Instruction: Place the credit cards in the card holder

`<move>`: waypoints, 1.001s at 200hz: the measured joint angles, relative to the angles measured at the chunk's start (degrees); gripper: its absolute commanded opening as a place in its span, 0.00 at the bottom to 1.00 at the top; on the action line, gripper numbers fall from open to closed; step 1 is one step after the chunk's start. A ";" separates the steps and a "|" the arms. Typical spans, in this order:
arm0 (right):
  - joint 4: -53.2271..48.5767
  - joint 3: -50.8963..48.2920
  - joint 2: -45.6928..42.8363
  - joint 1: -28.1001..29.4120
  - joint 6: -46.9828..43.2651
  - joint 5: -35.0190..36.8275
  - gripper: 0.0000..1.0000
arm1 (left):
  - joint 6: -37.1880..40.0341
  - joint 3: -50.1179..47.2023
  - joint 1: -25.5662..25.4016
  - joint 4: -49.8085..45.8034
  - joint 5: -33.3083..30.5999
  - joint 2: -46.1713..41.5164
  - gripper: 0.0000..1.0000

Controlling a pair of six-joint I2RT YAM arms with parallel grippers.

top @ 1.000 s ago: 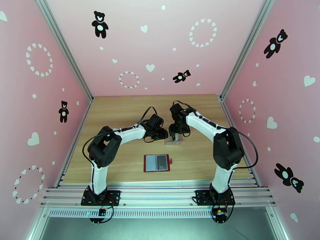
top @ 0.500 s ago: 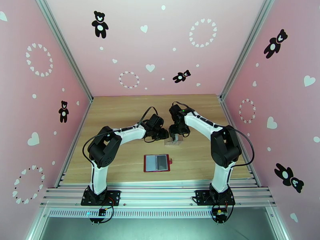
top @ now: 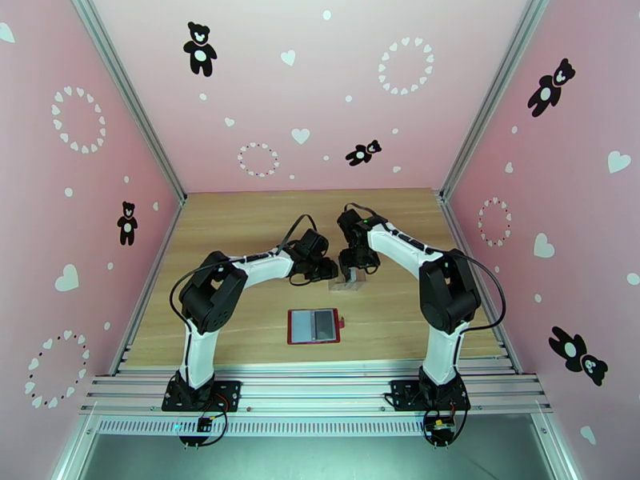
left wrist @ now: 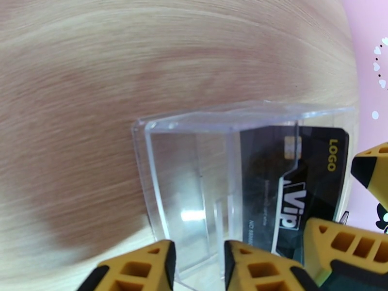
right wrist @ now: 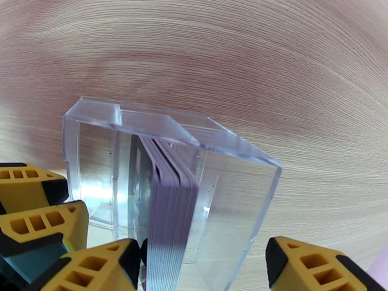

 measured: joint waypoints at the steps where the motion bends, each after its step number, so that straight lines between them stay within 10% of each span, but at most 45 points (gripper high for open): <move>1: -0.02 0.00 0.00 0.00 0.00 0.02 0.68 | 0.02 0.00 0.00 0.00 0.00 0.00 0.32; 200: 0.20 0.00 -3.41 -1.11 0.04 -3.63 0.26 | 0.02 0.26 -0.04 -0.04 0.00 0.04 0.32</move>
